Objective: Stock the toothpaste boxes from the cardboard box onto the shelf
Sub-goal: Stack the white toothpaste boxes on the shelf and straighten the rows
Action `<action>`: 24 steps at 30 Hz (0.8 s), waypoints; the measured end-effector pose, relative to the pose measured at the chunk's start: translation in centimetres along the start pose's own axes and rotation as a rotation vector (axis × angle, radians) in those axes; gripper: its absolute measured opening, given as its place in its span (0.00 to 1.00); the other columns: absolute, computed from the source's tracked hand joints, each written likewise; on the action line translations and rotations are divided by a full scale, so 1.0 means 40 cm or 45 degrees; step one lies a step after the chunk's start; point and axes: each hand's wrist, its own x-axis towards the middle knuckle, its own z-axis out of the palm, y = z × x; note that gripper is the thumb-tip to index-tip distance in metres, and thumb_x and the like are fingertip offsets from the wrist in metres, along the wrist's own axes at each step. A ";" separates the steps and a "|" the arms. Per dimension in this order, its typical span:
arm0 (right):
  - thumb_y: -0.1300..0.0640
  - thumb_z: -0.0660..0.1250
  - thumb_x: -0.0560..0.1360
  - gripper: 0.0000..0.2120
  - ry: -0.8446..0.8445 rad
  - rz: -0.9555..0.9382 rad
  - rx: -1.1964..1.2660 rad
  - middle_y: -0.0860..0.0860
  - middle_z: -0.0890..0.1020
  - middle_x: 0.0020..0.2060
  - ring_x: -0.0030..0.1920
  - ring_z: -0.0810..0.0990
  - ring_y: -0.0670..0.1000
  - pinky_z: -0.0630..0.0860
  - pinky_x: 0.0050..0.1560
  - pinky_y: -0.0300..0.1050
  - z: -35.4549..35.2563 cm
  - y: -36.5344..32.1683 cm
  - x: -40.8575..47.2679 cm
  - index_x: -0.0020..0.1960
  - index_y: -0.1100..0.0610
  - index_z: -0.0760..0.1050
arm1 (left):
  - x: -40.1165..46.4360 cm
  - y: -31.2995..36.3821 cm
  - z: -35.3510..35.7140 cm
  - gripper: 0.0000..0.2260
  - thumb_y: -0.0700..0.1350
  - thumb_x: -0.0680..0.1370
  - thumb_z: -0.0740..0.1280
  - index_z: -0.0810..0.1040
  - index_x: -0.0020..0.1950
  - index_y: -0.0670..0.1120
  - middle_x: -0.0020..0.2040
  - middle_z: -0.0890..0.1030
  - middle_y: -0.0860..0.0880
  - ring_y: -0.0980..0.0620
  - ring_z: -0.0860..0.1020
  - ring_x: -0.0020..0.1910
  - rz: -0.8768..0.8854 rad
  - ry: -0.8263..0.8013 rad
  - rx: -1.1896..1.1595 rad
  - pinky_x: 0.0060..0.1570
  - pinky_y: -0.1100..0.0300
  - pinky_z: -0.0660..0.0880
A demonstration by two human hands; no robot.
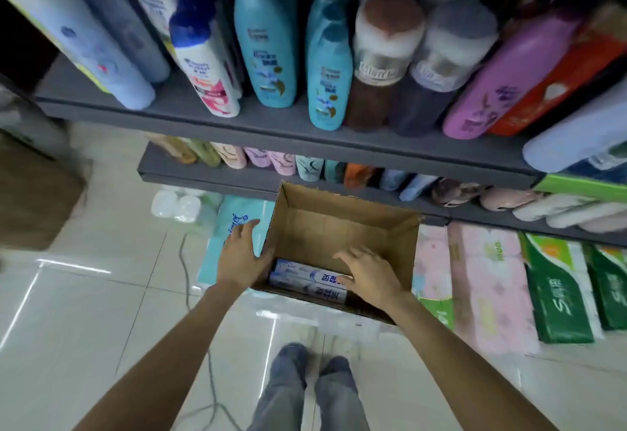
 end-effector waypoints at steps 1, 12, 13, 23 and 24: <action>0.48 0.65 0.76 0.22 -0.064 -0.018 -0.037 0.51 0.73 0.63 0.64 0.69 0.53 0.70 0.60 0.47 0.038 0.005 0.037 0.68 0.51 0.67 | 0.001 -0.028 0.026 0.26 0.47 0.73 0.71 0.69 0.69 0.45 0.61 0.74 0.44 0.42 0.76 0.57 -0.106 -0.039 -0.040 0.56 0.52 0.70; 0.51 0.60 0.78 0.30 -0.340 -0.305 -0.567 0.59 0.62 0.69 0.68 0.63 0.60 0.63 0.62 0.51 0.334 0.027 0.284 0.76 0.50 0.52 | 0.023 -0.114 0.118 0.10 0.40 0.74 0.68 0.78 0.55 0.48 0.47 0.78 0.56 0.59 0.74 0.34 -0.040 0.074 -0.253 0.42 0.60 0.73; 0.50 0.60 0.78 0.30 -0.361 -0.285 -0.564 0.59 0.62 0.69 0.68 0.62 0.60 0.63 0.62 0.52 0.341 0.033 0.291 0.76 0.50 0.52 | 0.025 -0.117 0.117 0.10 0.40 0.74 0.68 0.77 0.55 0.48 0.46 0.78 0.56 0.59 0.74 0.34 -0.035 0.064 -0.259 0.42 0.61 0.73; 0.56 0.68 0.71 0.35 -0.231 -0.131 -0.647 0.57 0.67 0.66 0.66 0.66 0.60 0.62 0.67 0.60 0.318 0.097 0.340 0.74 0.52 0.57 | 0.040 -0.135 0.116 0.10 0.42 0.73 0.70 0.76 0.54 0.46 0.49 0.80 0.51 0.56 0.75 0.34 0.034 0.008 -0.254 0.41 0.55 0.78; 0.56 0.67 0.72 0.35 -0.228 -0.122 -0.636 0.57 0.67 0.67 0.66 0.65 0.60 0.61 0.67 0.59 0.313 0.098 0.341 0.74 0.51 0.55 | 0.040 -0.134 0.115 0.11 0.42 0.73 0.70 0.76 0.54 0.46 0.50 0.80 0.51 0.56 0.76 0.35 0.034 0.006 -0.240 0.41 0.55 0.78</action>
